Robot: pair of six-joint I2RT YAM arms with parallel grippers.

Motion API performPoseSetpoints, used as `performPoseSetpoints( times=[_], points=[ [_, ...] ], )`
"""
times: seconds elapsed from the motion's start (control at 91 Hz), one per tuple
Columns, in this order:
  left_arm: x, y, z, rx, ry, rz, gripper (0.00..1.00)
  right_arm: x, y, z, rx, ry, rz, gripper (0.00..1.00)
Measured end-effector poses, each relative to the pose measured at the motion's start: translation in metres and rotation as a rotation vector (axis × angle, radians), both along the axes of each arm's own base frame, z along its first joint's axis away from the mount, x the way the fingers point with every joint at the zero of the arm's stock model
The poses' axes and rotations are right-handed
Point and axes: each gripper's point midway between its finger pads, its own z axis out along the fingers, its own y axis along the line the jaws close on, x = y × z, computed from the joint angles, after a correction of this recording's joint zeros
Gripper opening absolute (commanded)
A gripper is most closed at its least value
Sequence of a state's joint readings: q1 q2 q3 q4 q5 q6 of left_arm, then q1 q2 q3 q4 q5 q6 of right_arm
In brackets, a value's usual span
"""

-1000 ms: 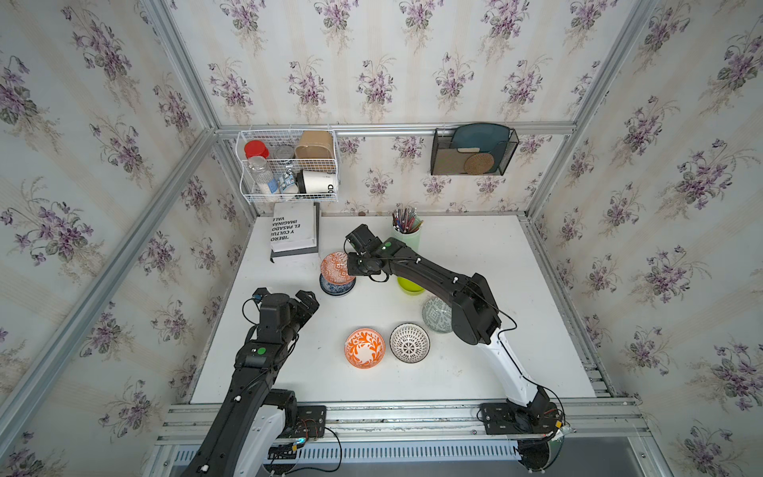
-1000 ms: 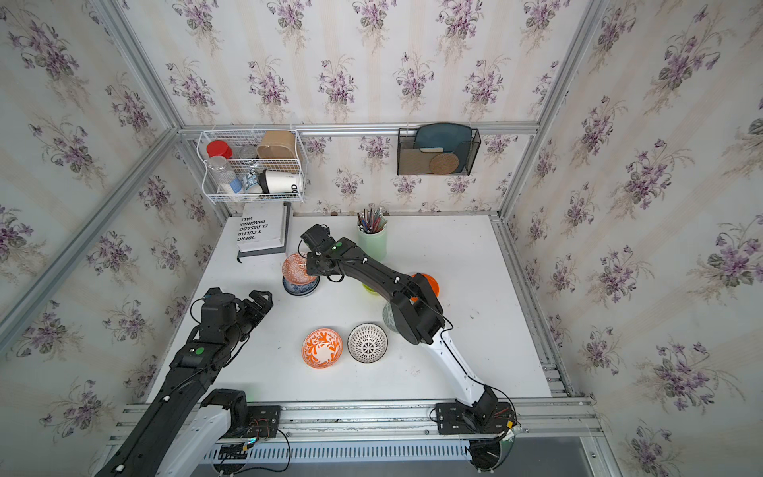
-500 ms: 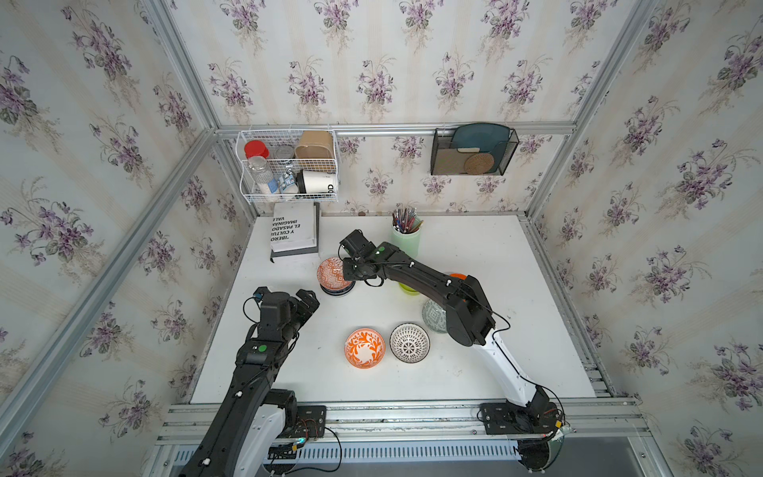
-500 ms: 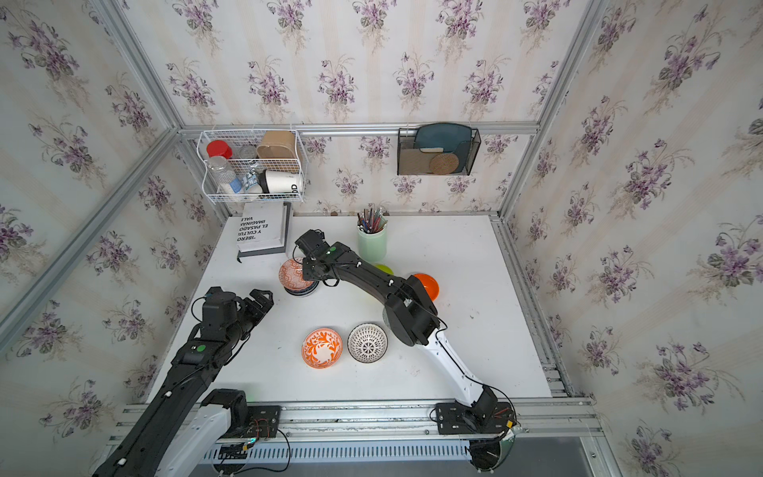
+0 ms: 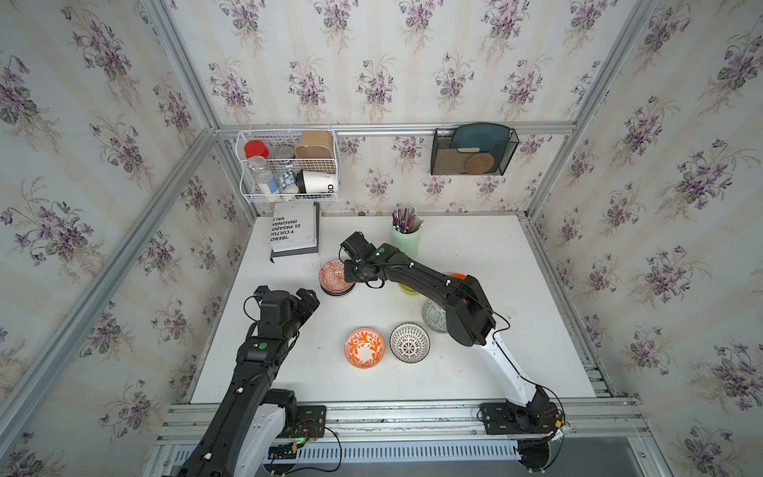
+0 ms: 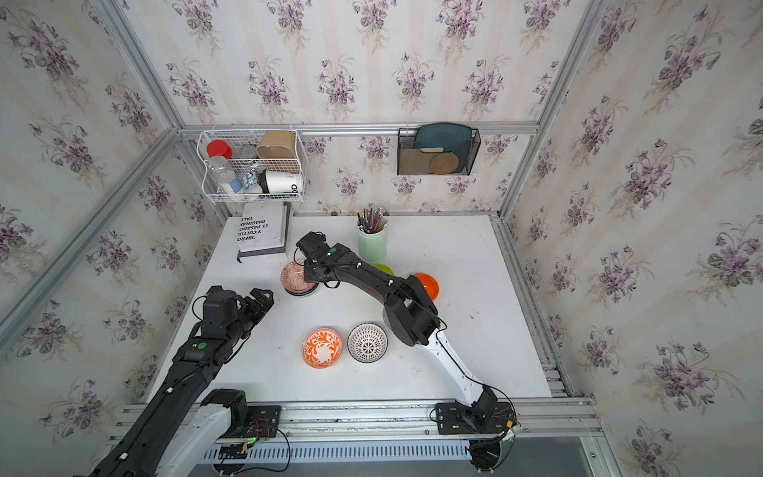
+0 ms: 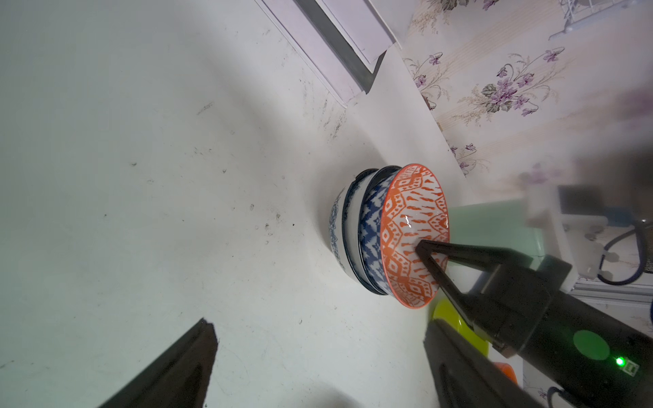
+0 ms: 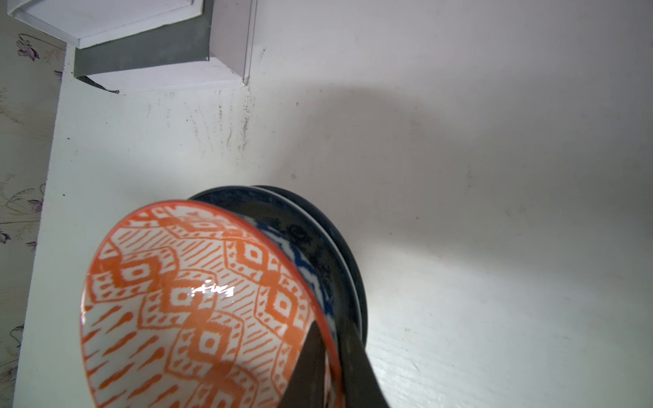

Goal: Stack the bowls
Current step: Place the bowl on the bowl.

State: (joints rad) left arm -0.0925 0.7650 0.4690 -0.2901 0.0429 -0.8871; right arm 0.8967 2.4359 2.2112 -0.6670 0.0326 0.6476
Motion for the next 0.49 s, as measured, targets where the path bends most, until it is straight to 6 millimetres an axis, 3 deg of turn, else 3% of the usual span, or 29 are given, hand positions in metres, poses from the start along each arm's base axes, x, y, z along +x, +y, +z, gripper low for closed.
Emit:
performPoseSetpoints(
  times=[0.11, 0.494],
  points=[
    [0.000, 0.000, -0.001, -0.003, 0.004, -0.001, 0.96, -0.001, 0.002, 0.005, 0.008, -0.007, 0.003, 0.34],
    [0.001, 0.000, -0.004, -0.013, 0.015, -0.005, 0.96, -0.008, -0.001, 0.029, 0.036, -0.033, 0.007, 0.39]
  ],
)
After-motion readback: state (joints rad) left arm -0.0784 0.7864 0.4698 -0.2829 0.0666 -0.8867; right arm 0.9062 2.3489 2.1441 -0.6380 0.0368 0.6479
